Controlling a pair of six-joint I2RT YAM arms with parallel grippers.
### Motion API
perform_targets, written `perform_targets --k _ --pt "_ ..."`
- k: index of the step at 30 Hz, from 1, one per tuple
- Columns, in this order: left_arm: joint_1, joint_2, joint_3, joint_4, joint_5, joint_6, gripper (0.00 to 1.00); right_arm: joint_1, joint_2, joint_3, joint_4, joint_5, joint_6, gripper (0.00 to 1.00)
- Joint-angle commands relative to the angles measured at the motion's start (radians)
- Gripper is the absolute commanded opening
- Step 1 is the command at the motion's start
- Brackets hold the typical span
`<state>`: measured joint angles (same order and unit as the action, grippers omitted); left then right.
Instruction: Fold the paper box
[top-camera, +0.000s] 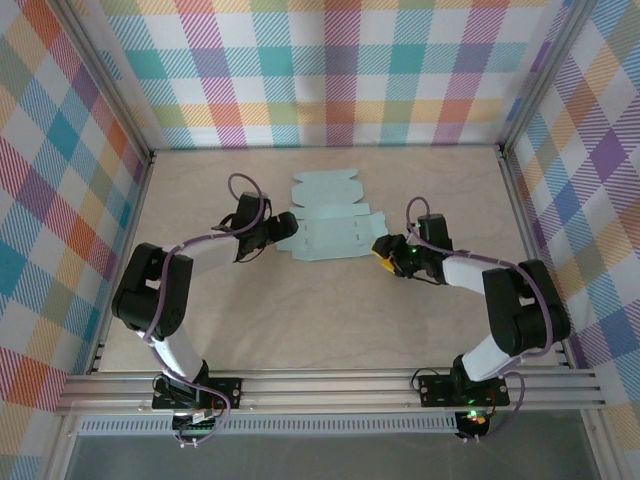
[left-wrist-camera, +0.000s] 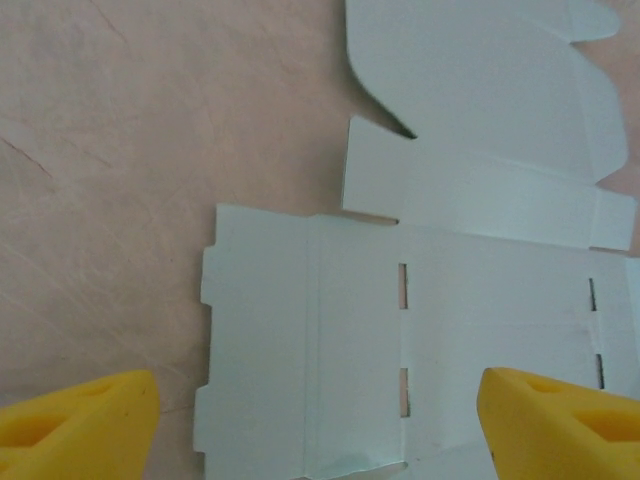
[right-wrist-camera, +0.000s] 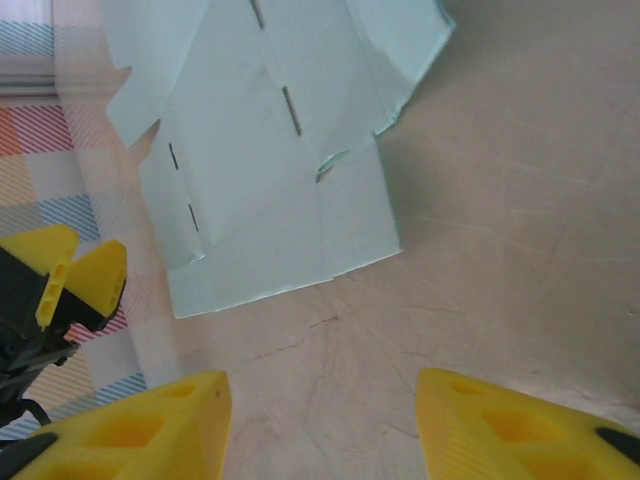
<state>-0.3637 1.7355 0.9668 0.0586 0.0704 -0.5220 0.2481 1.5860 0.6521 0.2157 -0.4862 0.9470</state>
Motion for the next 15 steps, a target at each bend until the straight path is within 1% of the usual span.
perform_targets --k 1,7,12,15 --pt "-0.018 0.022 0.006 0.035 0.018 -0.033 0.83 0.003 0.043 -0.005 0.145 -0.024 0.109 0.48" --pt "-0.023 0.052 -0.008 0.073 0.029 -0.053 0.82 0.005 0.142 0.027 0.214 -0.044 0.159 0.39" --pt "-0.024 0.071 -0.014 0.107 0.056 -0.078 0.81 0.005 0.204 0.076 0.205 -0.048 0.145 0.35" --pt "-0.027 0.067 -0.015 0.110 0.060 -0.081 0.81 0.005 0.233 0.109 0.185 -0.054 0.121 0.29"
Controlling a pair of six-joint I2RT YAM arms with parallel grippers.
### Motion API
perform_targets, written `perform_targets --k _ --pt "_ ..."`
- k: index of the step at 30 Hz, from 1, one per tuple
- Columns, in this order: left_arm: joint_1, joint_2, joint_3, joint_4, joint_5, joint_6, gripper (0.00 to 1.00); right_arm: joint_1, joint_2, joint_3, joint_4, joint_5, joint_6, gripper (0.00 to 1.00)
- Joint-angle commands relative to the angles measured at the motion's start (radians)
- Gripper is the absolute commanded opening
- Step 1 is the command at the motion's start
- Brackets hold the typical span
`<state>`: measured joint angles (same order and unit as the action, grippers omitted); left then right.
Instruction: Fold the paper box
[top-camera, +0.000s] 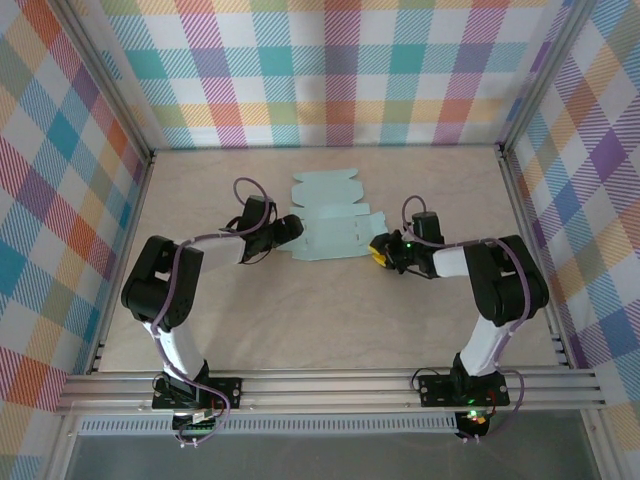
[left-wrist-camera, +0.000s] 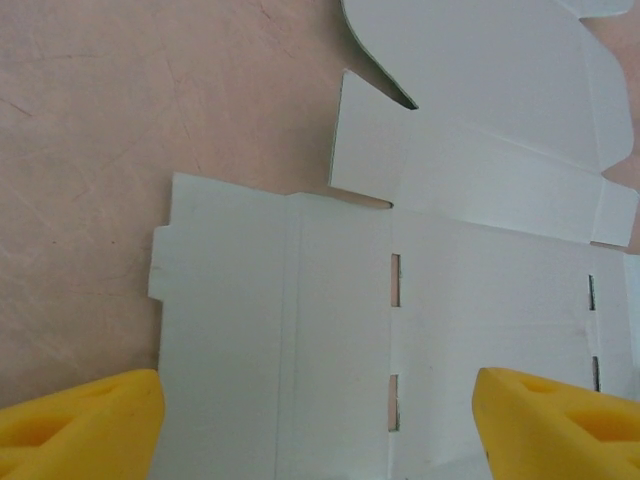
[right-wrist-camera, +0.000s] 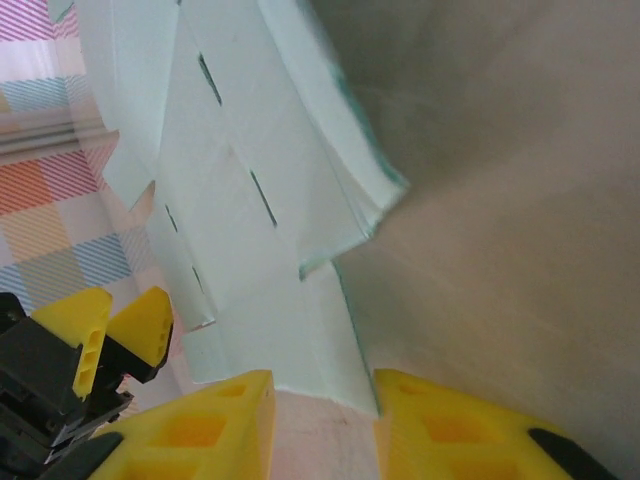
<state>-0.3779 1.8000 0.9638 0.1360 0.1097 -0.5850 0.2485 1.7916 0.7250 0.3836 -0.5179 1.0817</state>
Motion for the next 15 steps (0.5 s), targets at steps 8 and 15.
perform_targets --k 8,15 --pt "-0.026 -0.125 -0.111 0.068 -0.107 -0.004 0.84 -0.021 0.084 0.178 -0.184 -0.051 -0.236 0.04" --pt "-0.023 -0.246 -0.074 -0.113 -0.233 0.161 0.96 -0.066 0.133 0.413 -0.609 -0.154 -0.691 0.00"
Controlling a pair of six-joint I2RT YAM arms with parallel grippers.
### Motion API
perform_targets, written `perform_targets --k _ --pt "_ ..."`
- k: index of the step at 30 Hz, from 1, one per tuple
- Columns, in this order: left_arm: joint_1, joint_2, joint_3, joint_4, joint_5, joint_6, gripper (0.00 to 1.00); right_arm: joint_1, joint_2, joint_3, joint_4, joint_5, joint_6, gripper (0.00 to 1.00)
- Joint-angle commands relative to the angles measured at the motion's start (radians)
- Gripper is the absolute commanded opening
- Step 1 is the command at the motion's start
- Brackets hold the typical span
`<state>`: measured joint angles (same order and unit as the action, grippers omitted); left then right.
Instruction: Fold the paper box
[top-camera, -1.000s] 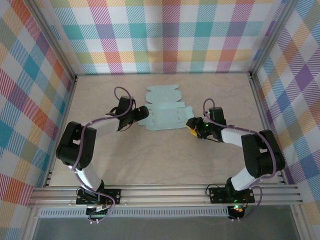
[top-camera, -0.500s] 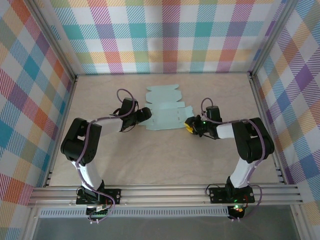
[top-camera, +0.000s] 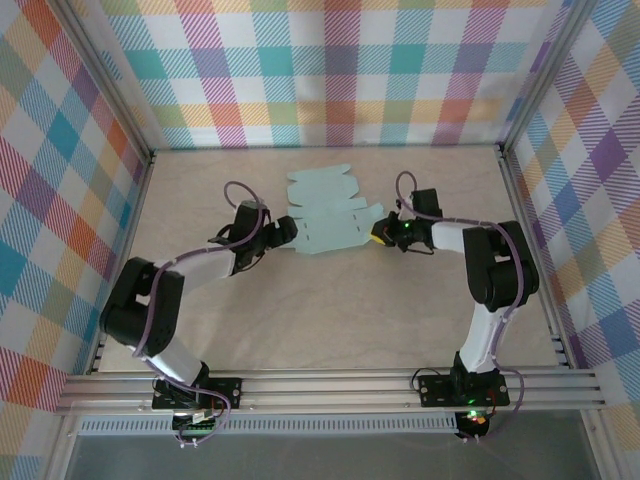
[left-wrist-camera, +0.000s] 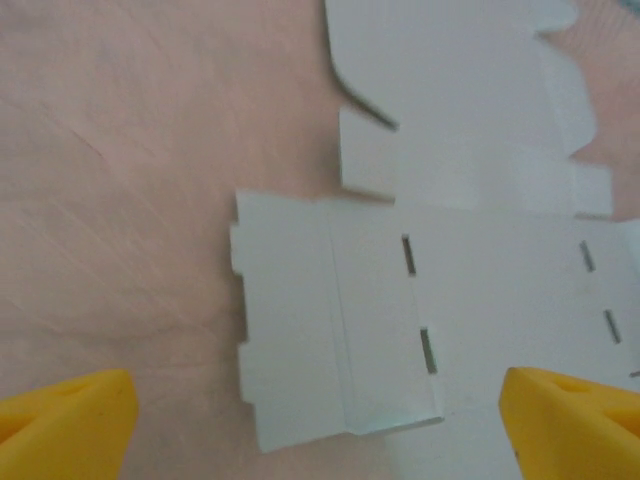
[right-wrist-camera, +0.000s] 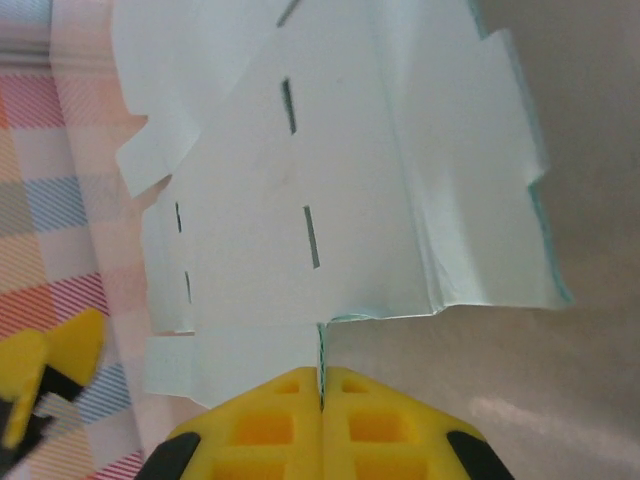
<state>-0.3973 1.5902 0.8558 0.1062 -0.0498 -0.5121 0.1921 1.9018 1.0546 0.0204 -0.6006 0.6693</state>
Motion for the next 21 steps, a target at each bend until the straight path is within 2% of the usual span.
perform_targets --k 1,6,11,16,17,19,21 --pt "-0.001 -0.042 0.042 -0.094 -0.074 0.102 0.97 -0.009 0.033 0.118 -0.305 -0.096 -0.348 0.00" --pt "0.007 -0.036 0.092 -0.121 -0.032 0.139 0.97 -0.011 0.091 0.238 -0.556 -0.213 -0.640 0.00" --pt "0.006 0.014 0.169 -0.151 0.029 0.173 0.98 -0.013 0.109 0.297 -0.718 -0.179 -0.879 0.00" --pt "0.005 0.096 0.243 -0.153 0.128 0.169 0.98 -0.033 0.162 0.403 -0.790 -0.105 -0.927 0.01" --pt "0.005 0.113 0.253 -0.151 0.143 0.163 0.98 -0.040 0.168 0.420 -0.787 -0.104 -0.921 0.07" --pt "0.005 0.150 0.278 -0.141 0.186 0.136 0.98 -0.060 0.164 0.444 -0.748 -0.078 -0.858 0.39" --pt "0.013 0.180 0.288 -0.104 0.251 0.085 0.98 -0.087 0.119 0.415 -0.657 -0.044 -0.743 0.64"
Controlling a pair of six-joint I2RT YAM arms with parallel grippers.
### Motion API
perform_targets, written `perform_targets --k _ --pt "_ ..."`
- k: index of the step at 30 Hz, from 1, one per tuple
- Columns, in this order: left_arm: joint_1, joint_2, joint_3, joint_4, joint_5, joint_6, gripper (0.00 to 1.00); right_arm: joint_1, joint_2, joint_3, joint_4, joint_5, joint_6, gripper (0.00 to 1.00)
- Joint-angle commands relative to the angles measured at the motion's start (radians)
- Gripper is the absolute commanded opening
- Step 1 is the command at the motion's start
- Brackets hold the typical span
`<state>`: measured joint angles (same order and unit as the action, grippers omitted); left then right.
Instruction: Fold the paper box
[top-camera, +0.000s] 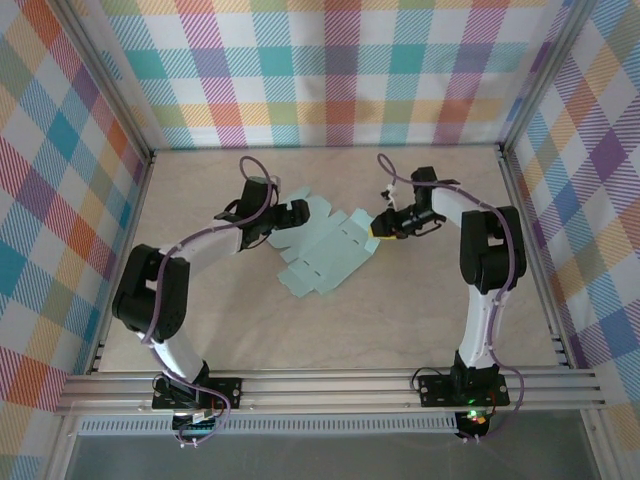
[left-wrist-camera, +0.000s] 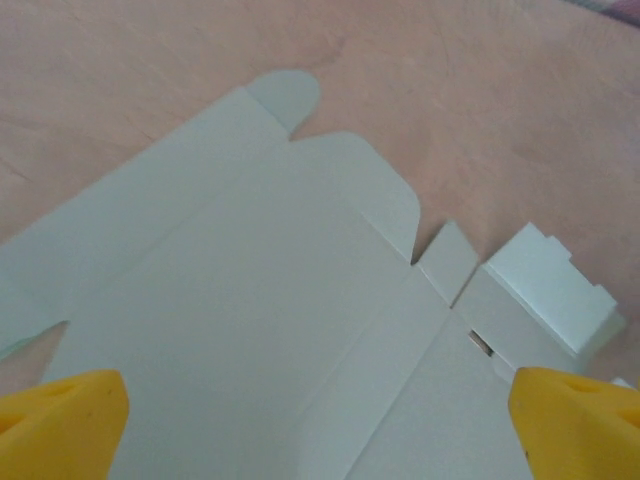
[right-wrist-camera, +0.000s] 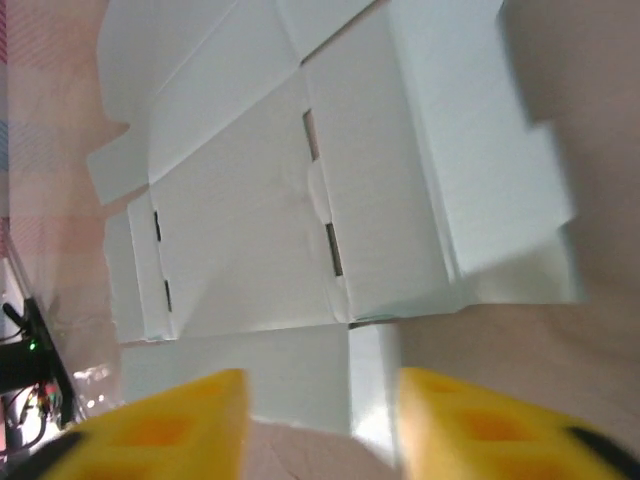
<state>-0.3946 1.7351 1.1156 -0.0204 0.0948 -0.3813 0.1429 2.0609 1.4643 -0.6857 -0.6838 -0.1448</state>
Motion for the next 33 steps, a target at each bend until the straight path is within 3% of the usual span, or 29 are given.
perform_targets --k 1,3,7,12,15,16,24,33 --pt "0.015 0.052 0.035 0.043 0.133 -0.072 0.98 -0.050 -0.082 -0.033 0.109 0.047 0.145 0.72" --pt "0.016 0.083 0.058 0.056 0.153 -0.093 0.97 -0.060 -0.178 -0.134 0.241 0.079 0.274 0.78" --pt "0.019 0.159 0.140 0.015 0.162 -0.076 0.95 -0.056 -0.386 -0.447 0.600 0.076 0.623 0.80" --pt "0.056 0.258 0.247 -0.057 0.171 -0.022 0.88 0.009 -0.520 -0.712 0.814 0.104 0.925 0.79" --pt "0.077 0.308 0.291 -0.102 0.147 0.016 0.66 0.081 -0.562 -0.832 0.919 0.164 1.078 0.78" --pt "0.083 0.321 0.299 -0.117 0.132 0.022 0.62 0.108 -0.569 -0.858 0.951 0.182 1.117 0.78" --pt "0.092 0.349 0.229 -0.105 0.088 -0.011 0.62 0.200 -0.492 -0.885 1.082 0.204 1.250 0.76" --pt "0.079 0.171 -0.117 0.005 -0.017 -0.283 0.62 0.202 -0.342 -0.765 1.096 0.133 1.227 0.70"
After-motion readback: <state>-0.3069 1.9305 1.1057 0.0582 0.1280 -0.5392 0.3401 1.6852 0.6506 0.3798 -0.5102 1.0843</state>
